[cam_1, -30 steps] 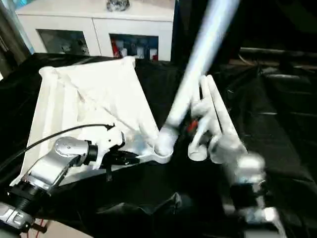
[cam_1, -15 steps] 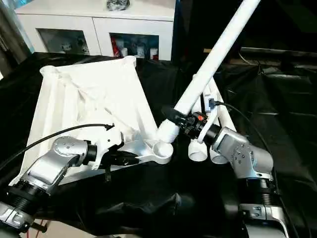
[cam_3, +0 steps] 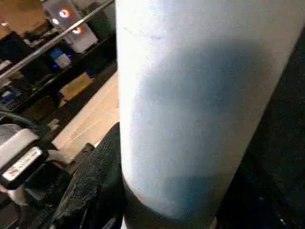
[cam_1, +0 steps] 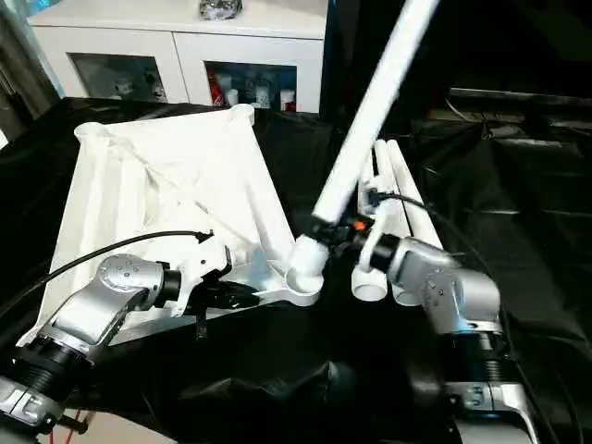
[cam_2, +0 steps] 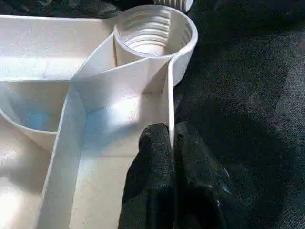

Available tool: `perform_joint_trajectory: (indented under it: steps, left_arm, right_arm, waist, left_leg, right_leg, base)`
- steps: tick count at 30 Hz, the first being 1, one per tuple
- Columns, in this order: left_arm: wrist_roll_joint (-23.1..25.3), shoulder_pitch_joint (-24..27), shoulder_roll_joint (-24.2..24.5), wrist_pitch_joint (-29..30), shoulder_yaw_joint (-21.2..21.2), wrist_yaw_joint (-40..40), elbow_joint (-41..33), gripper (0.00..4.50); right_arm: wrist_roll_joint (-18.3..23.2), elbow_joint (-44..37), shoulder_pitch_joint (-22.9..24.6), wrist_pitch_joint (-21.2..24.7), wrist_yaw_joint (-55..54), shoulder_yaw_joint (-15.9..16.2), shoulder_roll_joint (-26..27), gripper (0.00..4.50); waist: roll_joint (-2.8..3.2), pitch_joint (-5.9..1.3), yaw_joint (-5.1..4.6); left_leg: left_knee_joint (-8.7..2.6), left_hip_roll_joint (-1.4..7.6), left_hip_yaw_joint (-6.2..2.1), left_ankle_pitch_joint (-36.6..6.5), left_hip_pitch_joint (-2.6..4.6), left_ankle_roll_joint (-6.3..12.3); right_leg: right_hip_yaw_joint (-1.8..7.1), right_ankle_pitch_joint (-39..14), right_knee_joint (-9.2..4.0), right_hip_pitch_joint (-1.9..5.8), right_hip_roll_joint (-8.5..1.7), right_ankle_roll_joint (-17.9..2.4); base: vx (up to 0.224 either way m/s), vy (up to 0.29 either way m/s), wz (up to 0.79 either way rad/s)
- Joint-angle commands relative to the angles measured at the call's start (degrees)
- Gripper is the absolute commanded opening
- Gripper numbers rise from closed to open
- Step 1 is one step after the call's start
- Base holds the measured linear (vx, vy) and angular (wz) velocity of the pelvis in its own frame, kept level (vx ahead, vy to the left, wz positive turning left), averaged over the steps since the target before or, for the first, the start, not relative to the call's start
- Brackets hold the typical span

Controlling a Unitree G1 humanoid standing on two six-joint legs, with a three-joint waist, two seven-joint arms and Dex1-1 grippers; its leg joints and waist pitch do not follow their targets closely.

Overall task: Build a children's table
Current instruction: Insert table leg to table base

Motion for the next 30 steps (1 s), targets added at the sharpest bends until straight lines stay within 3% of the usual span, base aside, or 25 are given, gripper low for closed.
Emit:
perform_joint_trajectory:
  steps: [1,5,10,16,21,30]
  left_arm:
    - [-0.7,-0.2,-0.2,0.2,-0.4,-1.5,0.2,0.0]
    - [-0.8,-0.2,-0.2,0.2,-0.2,-1.4,0.3,0.0]
    - [-0.9,0.0,-0.1,0.3,-0.2,-1.6,0.0,0.0]
    - [-1.0,0.1,-0.2,0.5,-0.2,-1.7,-0.1,0.0]
    - [-1.0,0.2,-0.3,0.5,-0.2,-1.7,-0.2,0.0]
    - [-1.0,0.6,-0.2,0.7,-0.3,-1.7,-0.9,0.0]
  right_arm:
    - [0.7,0.0,-1.9,1.4,-1.3,-1.4,0.5,1.89]
    - [11.5,1.7,-4.1,11.0,-5.3,-10.3,3.5,1.89]
    - [22.7,1.7,-4.9,16.6,-7.5,-17.3,5.4,1.89]
    - [27.7,0.9,-5.5,20.4,-10.6,-21.9,7.1,1.89]
    - [30.5,0.5,-5.6,21.8,-12.8,-23.2,7.1,1.89]
    - [31.8,-0.9,-5.4,23.0,-15.9,-23.7,7.9,1.89]
  waist:
    - [-0.6,-2.99,-0.09]
    - [-0.49,-3.08,-0.07]
    - [-0.57,-3.13,0.17]
    - [-0.67,-3.12,0.14]
    - [-0.62,-3.11,0.2]
    - [-0.77,-3.13,0.23]
  left_leg:
    - [-3.69,3.08,-0.88,-6.7,0.78,1.42]
    - [-3.6,3.04,-0.85,-6.2,0.9,1.85]
    - [-3.62,3.13,-0.81,-5.7,0.82,1.86]
    - [-3.69,3.07,-0.74,-5.2,0.83,1.13]
    - [-3.7,3.09,-0.71,-5.1,0.88,0.72]
    - [-3.65,2.95,-0.63,-4.6,0.76,0.57]
  right_leg:
    - [2.8,-4.1,-4.61,2.41,-4.63,-12.4]
    - [2.93,-3.1,-4.6,2.5,-4.72,-13.0]
    - [2.76,-2.0,-4.42,2.55,-4.83,-13.1]
    - [2.73,-3.6,-4.5,2.44,-4.78,-12.5]
    - [2.69,-3.7,-4.48,2.39,-4.79,-12.3]
    - [2.72,-4.1,-4.53,2.41,-4.81,-11.8]
  base:
    - [0.0,0.0,0.0]
    - [0.0,0.0,0.0]
    - [0.0,0.0,0.0]
    - [0.0,0.0,0.0]
    - [0.0,0.0,0.0]
    - [0.0,0.0,0.0]
